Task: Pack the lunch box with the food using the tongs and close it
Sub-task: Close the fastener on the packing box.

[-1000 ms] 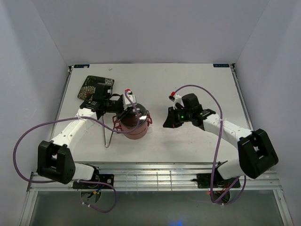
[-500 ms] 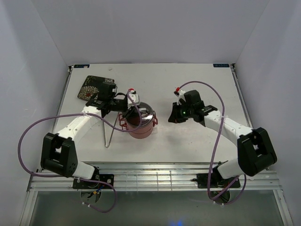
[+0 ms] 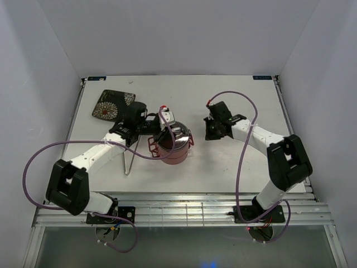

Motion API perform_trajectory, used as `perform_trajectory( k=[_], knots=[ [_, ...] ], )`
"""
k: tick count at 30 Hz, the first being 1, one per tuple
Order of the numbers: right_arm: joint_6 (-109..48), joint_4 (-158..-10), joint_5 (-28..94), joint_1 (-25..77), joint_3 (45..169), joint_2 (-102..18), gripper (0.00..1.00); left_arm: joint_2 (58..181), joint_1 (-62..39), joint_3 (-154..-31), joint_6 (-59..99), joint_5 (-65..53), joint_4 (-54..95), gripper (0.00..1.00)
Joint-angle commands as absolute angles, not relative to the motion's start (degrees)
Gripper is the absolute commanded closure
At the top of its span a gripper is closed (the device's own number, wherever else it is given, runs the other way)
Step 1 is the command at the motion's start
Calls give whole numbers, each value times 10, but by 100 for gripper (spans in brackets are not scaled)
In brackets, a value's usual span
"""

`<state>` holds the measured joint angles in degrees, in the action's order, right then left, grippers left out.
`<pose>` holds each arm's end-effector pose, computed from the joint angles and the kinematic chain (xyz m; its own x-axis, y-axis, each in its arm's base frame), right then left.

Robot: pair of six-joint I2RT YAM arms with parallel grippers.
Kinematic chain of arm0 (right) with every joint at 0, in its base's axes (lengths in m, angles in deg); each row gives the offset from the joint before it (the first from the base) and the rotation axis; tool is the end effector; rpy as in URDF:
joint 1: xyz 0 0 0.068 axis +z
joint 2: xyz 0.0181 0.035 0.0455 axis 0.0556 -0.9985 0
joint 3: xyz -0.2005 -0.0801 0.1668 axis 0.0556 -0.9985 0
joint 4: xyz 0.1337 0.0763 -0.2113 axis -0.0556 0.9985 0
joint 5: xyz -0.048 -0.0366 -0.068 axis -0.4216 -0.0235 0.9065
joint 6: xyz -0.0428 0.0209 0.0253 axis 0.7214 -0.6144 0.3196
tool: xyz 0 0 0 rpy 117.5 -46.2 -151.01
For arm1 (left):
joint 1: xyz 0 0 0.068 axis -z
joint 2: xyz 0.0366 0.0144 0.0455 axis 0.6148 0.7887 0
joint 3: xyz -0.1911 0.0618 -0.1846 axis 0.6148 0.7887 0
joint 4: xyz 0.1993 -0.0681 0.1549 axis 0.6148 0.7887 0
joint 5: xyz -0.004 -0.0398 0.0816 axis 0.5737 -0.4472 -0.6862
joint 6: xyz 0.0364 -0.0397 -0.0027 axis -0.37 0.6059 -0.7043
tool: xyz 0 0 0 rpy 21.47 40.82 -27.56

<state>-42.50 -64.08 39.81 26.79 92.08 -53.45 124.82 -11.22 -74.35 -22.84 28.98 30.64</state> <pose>0.2931 0.1697 0.2114 -0.8140 -0.0929 -0.5734 -0.2573 0.9427 0.2125 0.2612 -0.1588 0.2624 -0.0050 0.4201 -0.9075 0.9743 0.2064 0.0901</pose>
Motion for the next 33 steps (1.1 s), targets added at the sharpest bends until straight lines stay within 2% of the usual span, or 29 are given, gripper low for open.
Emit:
perform_trajectory(
  k=[1,6,9,10,16,18,21,24,27,30,33],
  knots=[
    [-423,-606,474,291,977,-561,92,1244,-98,-697,-167,247,339,79],
    [-413,-607,492,300,1007,-600,92,1257,-88,-696,-166,239,339,80],
    [-397,-644,422,302,1000,-608,92,1260,-85,-695,-170,237,334,80],
    [-392,-660,347,305,993,-609,92,1261,-84,-694,-170,238,330,80],
    [-385,-782,144,322,933,-627,92,1293,-84,-693,-175,247,318,85],
    [-385,-788,134,318,925,-625,92,1301,-83,-689,-173,265,311,87],
    [-398,-785,153,302,910,-608,92,1314,-82,-684,-169,267,298,89],
    [-400,-761,226,287,905,-582,92,1315,-82,-678,-170,261,297,92],
    [-398,-700,397,280,918,-566,92,1305,-82,-674,-169,251,296,92],
    [-391,-642,516,275,938,-564,92,1302,-82,-674,-170,250,295,93],
    [-384,-626,553,265,950,-572,92,1305,-82,-678,-170,253,296,93]
  ],
)
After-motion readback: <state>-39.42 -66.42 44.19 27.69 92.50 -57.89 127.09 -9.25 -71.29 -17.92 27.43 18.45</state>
